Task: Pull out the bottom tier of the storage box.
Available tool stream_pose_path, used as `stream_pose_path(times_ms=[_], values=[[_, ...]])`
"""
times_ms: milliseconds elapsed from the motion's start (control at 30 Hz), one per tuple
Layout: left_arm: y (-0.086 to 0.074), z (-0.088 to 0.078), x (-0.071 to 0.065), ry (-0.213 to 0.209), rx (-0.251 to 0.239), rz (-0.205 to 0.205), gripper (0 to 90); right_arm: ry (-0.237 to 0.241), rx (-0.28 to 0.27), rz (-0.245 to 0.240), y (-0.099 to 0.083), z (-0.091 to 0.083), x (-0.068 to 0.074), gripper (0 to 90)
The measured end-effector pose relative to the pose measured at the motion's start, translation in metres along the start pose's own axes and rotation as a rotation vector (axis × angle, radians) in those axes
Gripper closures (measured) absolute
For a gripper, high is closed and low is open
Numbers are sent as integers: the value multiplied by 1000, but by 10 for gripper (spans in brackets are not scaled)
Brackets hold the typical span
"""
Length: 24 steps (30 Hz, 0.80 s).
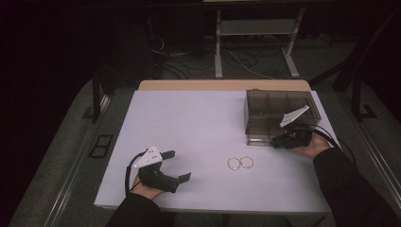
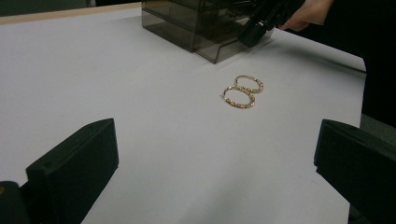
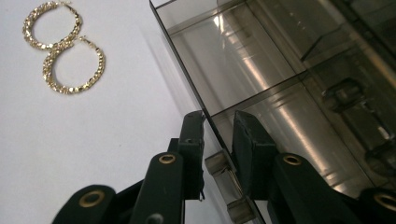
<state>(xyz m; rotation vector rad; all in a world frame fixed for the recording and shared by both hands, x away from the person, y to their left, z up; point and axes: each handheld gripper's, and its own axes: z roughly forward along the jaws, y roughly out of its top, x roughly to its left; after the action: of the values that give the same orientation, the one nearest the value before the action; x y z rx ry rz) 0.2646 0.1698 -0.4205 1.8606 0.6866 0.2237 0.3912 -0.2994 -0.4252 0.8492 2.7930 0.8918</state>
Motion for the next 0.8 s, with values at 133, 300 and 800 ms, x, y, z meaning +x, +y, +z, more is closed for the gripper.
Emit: stream_pose_path(times_ms=[133, 300, 800], values=[[0, 0, 0, 3, -2, -2, 0, 12, 7, -3, -1, -1, 0, 729], [0, 0, 0, 3, -1, -2, 0, 26, 20, 0, -2, -1, 1, 732], [0, 0, 0, 4, -2, -2, 0, 67, 47, 0, -5, -1, 1, 745]])
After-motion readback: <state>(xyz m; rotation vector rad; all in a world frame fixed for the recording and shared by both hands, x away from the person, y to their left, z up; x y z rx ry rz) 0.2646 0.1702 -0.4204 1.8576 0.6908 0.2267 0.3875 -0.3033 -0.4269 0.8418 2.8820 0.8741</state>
